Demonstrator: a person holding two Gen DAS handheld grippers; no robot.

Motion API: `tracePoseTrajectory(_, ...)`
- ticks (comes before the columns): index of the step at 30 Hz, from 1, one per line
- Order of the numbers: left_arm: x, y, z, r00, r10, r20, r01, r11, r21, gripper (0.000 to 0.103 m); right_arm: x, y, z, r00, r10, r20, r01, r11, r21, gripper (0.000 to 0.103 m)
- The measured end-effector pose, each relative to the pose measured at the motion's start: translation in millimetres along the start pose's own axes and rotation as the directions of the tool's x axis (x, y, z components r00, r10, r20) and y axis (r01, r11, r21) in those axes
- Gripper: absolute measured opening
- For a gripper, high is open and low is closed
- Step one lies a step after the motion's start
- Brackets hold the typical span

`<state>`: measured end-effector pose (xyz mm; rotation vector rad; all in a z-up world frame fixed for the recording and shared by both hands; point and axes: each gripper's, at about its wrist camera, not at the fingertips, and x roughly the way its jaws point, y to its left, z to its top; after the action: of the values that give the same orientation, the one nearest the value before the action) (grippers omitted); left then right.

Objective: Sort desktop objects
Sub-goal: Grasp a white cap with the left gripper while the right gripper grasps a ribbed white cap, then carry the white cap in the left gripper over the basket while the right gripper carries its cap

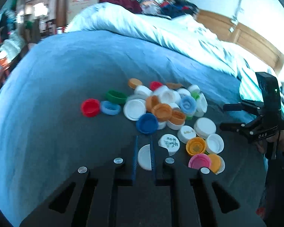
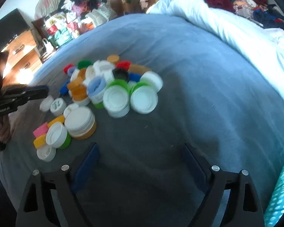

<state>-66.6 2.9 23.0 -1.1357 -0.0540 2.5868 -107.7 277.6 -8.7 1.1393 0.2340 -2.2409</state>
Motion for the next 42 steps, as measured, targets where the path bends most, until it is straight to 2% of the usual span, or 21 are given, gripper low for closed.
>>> tracePoseTrajectory(1, -6.6, 1.0, -2.4, 1.0, 0.002, 0.019, -0.002, 1.0, -0.01, 0.017, -0.7, -3.8, 4.7, 1.0, 0.009, 0.008, -0.009, 1.0, 0.015, 0.092)
tracePoseTrajectory(2, -11.0, 0.0, -4.0, 0.999, 0.013, 0.031, -0.013, 1.0, -0.005, 0.036, 0.2, -6.3, 8.7, 1.0, 0.012, 0.007, -0.012, 1.0, 0.024, 0.092)
tracePoseTrajectory(3, -15.8, -1.9, -6.3, 0.999, 0.016, 0.046, -0.017, 1.0, 0.003, 0.049, -0.3, -6.3, 11.3, 1.0, 0.016, 0.008, -0.016, 1.0, 0.027, 0.092)
tracePoseTrajectory(4, -20.2, -4.3, -9.2, 0.998, 0.0, 0.067, -0.001, 1.0, 0.012, 0.071, 0.5, -5.6, 13.7, 1.0, 0.018, 0.011, -0.018, 1.0, 0.021, 0.092)
tracePoseTrajectory(5, -21.7, -6.9, -10.9, 0.997, -0.017, 0.072, 0.015, 0.999, 0.029, 0.076, 1.9, -5.2, 15.2, 1.0, 0.016, 0.01, -0.016, 1.0, 0.014, 0.092)
tracePoseTrajectory(8, -14.5, -15.6, -10.8, 0.999, -0.015, 0.037, 0.011, 0.995, 0.099, 0.076, 8.6, -2.4, 12.5, 1.0, 0.011, -0.004, -0.011, 1.0, 0.006, 0.092)
tracePoseTrajectory(10, -3.5, -15.3, -10.1, 0.999, -0.033, -0.014, 0.034, 0.995, 0.098, 0.075, 13.9, -0.2, 10.2, 1.0, 0.007, -0.02, -0.007, 1.0, 0.005, 0.092)
tracePoseTrajectory(12, 9.9, -14.6, -11.1, 0.998, -0.02, -0.064, 0.026, 0.995, 0.095, 0.072, 14.8, -0.8, 9.2, 1.0, 0.01, -0.026, -0.01, 1.0, 0.002, 0.092)
tracePoseTrajectory(14, 21.3, -15.2, -13.5, 0.994, -0.005, -0.111, 0.015, 0.995, 0.096, 0.053, 12.2, -2.7, 11.9, 1.0, 0.021, -0.018, -0.021, 1.0, 0.0, 0.089)
tracePoseTrajectory(15, 25.1, -16.4, -14.3, 0.992, 0.014, -0.126, -0.001, 0.995, 0.103, 0.05, 11.2, -2.9, 13.0, 1.0, 0.018, -0.012, -0.018, 1.0, -0.003, 0.085)
tracePoseTrajectory(16, 24.9, -17.6, -14.4, 0.993, 0.009, -0.118, 0.003, 0.994, 0.105, 0.041, 10.5, -2.9, 14.6, 1.0, 0.016, -0.006, -0.016, 1.0, -0.01, 0.083)
tracePoseTrajectory(17, 24.3, -16.9, -14.3, 0.994, 0.003, -0.113, 0.008, 0.995, 0.098, 0.027, 10.4, -3.5, 15.9, 1.0, 0.015, -0.003, -0.015, 1.0, -0.015, 0.081)
tracePoseTrajectory(23, 23.5, -5.8, -17.6, 0.995, -0.031, -0.094, 0.035, 0.999, 0.034, 0.027, 22.1, -7.4, 35.4, 1.0, -0.012, 0.012, 0.012, 0.999, -0.03, 0.077)
tracePoseTrajectory(25, 24.1, -3.0, -18.1, 0.995, -0.036, -0.091, 0.038, 0.999, 0.02, 0.027, 31.4, -4.5, 41.5, 1.0, -0.021, -0.005, 0.02, 0.997, -0.071, 0.063)
tracePoseTrajectory(29, 24.2, 2.0, -18.1, 0.995, -0.053, -0.089, 0.052, 0.999, -0.003, 0.027, 40.1, -1.8, 48.8, 1.0, 0.002, -0.024, -0.005, 0.994, -0.108, 0.049)
tracePoseTrajectory(30, 24.0, 2.4, -18.1, 0.994, -0.055, -0.089, 0.055, 0.998, -0.006, 0.027, 39.9, -1.0, 49.8, 1.0, 0.009, -0.024, -0.012, 0.993, -0.115, 0.042)
tracePoseTrajectory(32, 23.7, 2.9, -18.2, 0.995, -0.056, -0.088, 0.055, 0.998, -0.009, 0.027, 37.7, 1.9, 49.8, 0.999, 0.025, -0.029, -0.029, 0.991, -0.129, 0.019)
tracePoseTrajectory(33, 23.6, 2.9, -18.2, 0.995, -0.056, -0.087, 0.055, 0.998, -0.009, 0.027, 35.6, 3.2, 49.7, 0.999, 0.021, -0.025, -0.025, 0.99, -0.139, 0.013)
tracePoseTrajectory(39, 22.4, 6.4, -17.6, 0.996, -0.05, -0.079, 0.048, 0.998, -0.031, 0.027, -0.2, 9.6, 42.1, 0.996, 0.093, 0.014, -0.091, 0.99, -0.108, 0.013)
tracePoseTrajectory(42, 19.1, 7.8, -17.1, 0.997, -0.036, -0.068, 0.033, 0.998, -0.044, 0.027, -21.0, 12.1, 33.0, 0.989, 0.142, 0.027, -0.141, 0.989, -0.051, 0.013)
